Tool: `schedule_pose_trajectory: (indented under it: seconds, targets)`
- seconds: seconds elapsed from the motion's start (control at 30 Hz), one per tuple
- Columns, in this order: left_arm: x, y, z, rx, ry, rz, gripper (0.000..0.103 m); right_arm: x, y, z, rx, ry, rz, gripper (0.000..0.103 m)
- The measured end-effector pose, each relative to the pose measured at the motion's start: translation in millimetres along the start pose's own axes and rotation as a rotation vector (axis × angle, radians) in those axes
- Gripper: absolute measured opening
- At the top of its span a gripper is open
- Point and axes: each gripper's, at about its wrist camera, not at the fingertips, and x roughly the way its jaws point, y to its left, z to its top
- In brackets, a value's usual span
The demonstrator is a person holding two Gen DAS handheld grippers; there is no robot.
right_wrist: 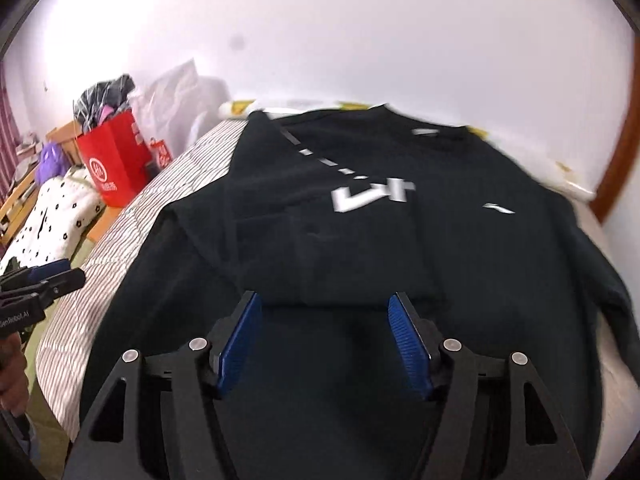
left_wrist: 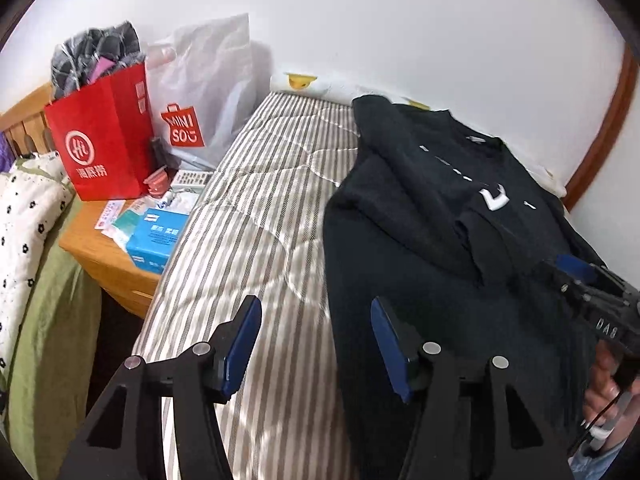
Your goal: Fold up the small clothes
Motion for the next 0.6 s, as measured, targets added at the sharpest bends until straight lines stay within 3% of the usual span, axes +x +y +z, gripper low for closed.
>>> schedule_pose_trajectory:
  seconds: [0.13,0.33,0.4,0.5,0.6]
  targets:
    - [29.2,2.1,18.6,-0.018,0.034,-0.017,0.054,30.8,23.1,10.4,-0.031,0.042,0.026,0.070]
    - [69.3,-6.7,28.1,-0.023,0.088,-0.064,0.054,74.1,39.2,21.1,-0.054,0.080,-0.032,0.068]
    - [78.4,-8.5,26.5,-0.020,0.107,-0.068,0.054,79.9,34.1,23.1,-0.043,0.080,-0.019,0.056]
    - [78.5,-11.4,23.9,0.003,0.090,-0.060,0.054,72.1,20.8,25.6,-0.029,0.054,0.000,0.020]
    - [77.5,-10.9,23.2,0.006,0.086,-0.060,0.054,49.9,-1.1,25.9,-0.004,-0.019,-0.061,0.018]
